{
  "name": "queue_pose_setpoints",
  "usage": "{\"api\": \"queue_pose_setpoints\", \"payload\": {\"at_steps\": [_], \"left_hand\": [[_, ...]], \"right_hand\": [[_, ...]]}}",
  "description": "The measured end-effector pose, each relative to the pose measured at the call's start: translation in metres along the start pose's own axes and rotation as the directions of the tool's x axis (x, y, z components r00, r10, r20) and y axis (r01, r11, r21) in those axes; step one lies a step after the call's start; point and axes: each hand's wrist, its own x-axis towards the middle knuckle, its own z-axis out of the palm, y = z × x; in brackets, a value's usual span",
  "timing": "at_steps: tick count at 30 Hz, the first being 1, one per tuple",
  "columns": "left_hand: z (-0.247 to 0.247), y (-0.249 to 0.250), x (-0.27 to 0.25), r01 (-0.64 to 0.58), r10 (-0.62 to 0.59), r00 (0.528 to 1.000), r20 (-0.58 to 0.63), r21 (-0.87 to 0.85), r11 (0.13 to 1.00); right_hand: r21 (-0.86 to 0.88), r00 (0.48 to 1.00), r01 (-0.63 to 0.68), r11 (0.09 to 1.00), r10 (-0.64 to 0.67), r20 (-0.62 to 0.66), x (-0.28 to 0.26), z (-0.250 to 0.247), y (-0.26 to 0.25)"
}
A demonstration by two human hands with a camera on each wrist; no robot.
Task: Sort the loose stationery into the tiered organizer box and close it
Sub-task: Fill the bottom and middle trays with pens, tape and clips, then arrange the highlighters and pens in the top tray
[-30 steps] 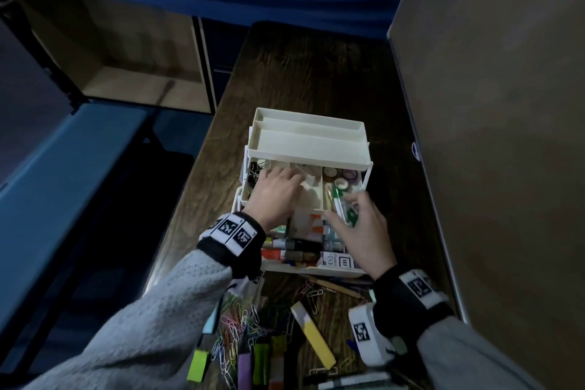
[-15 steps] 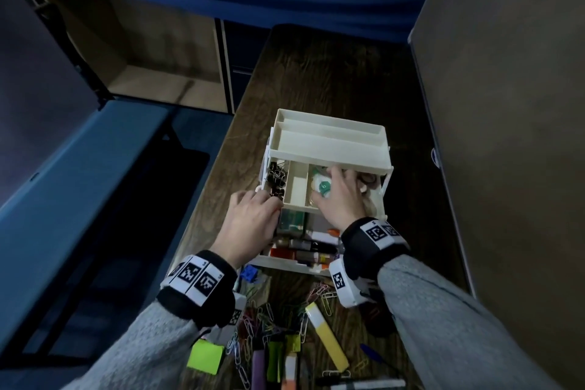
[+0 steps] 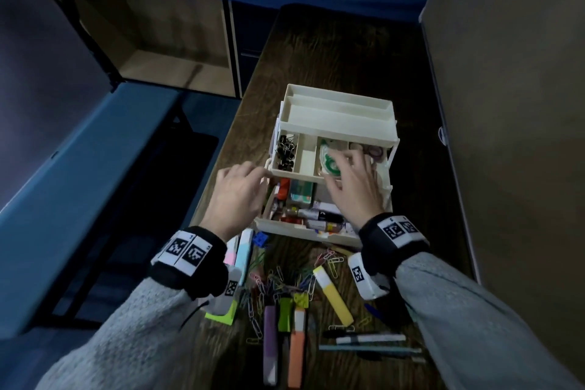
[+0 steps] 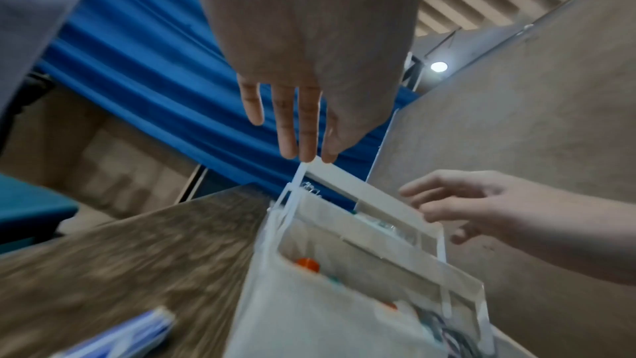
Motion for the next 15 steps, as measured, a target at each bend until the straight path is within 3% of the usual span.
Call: {"api": "queue_pose_setpoints", "payload": {"at_steps": [3,6,9,11,13,15], "left_hand": [[-0.002,-0.017,-0.035,0.099,-0.100,0.995,-0.021,-0.029,0.995],[0.007,-0.033,-0.072,0.132,-0.128,0.987,0.097,-0.028,0.991],[0.020,-0.039,-0.099,0.142,-0.121,0.973,0.197,-0.096,0.985],[0.030,-0.038,-0.109,0.153,-0.121,0.963,0.242,-0.116,0.981],[0.038,-0.037,-0.116,0.163,-0.128,0.949,0.289,-0.103,0.981],[0.044,-0.033,-0.118,0.164,-0.127,0.939,0.320,-0.088,0.983]], "right_hand": [[0.189,0.998,0.063,0.980,-0.058,-0.030,-0.045,0.003,0.001],[0.235,0.991,-0.048,0.971,0.017,0.131,-0.097,0.017,0.015],[0.026,0.905,-0.243,0.970,0.216,0.367,-0.141,0.037,0.033],[-0.060,0.839,-0.307,0.950,0.300,0.453,-0.162,0.049,0.037],[-0.104,0.820,-0.308,0.946,0.319,0.476,-0.174,0.060,0.036],[-0.144,0.833,-0.287,0.947,0.321,0.450,-0.179,0.069,0.033]]}}
